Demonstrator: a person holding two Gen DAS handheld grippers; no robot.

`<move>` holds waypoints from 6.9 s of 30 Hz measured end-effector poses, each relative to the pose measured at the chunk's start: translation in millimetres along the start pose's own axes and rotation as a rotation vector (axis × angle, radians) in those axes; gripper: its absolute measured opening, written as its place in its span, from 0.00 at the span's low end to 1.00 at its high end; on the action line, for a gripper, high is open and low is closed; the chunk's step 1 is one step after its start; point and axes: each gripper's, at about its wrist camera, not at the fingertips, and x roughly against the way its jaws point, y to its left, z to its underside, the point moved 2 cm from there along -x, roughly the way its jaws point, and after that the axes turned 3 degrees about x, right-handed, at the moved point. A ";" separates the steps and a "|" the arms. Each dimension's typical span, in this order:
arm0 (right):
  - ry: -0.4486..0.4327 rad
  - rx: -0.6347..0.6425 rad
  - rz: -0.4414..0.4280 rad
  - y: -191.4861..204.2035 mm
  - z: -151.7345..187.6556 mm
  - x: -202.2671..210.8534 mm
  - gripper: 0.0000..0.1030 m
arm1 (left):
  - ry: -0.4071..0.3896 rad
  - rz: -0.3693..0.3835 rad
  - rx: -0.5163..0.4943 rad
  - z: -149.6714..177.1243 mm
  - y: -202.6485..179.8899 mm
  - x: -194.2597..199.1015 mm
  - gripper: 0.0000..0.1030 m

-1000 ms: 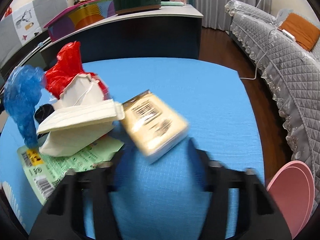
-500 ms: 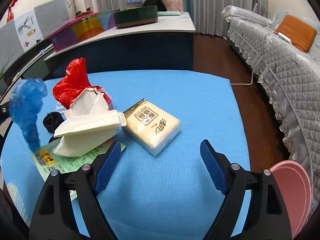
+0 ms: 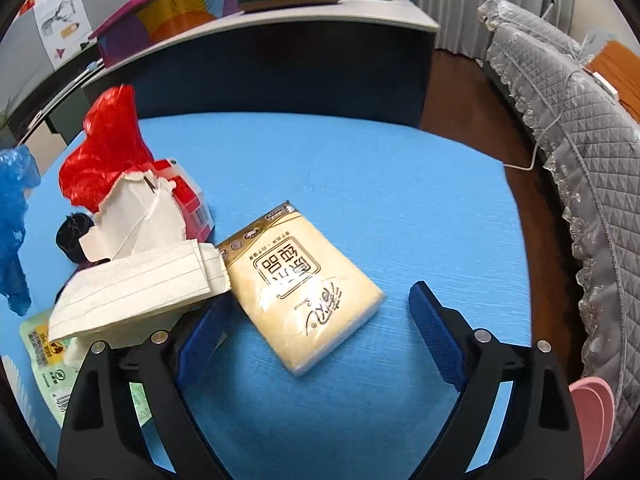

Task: Collect trash
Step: 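Grasp the tissue packet with the right tool while the left tool holds the blue bag, then carry the blue bag and tissue packet over the pink bin and release both, then move the left tool back to the table toward the black strap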

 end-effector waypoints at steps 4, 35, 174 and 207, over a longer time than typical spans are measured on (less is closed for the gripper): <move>-0.008 0.000 -0.012 0.9 1.4 6.4 0.60 | 0.001 0.003 -0.006 -0.3 -2.4 -0.4 0.01; -0.290 -0.113 0.150 1.3 61.6 236.1 0.55 | -0.066 0.027 -0.175 24.1 -51.7 48.4 0.01; -0.412 -0.141 0.094 27.5 72.7 193.1 0.36 | -0.047 0.004 -0.112 15.6 -24.8 35.9 0.28; -0.207 -0.255 -0.236 61.9 18.4 72.7 0.47 | 0.088 -0.197 0.111 10.8 72.7 -40.0 0.28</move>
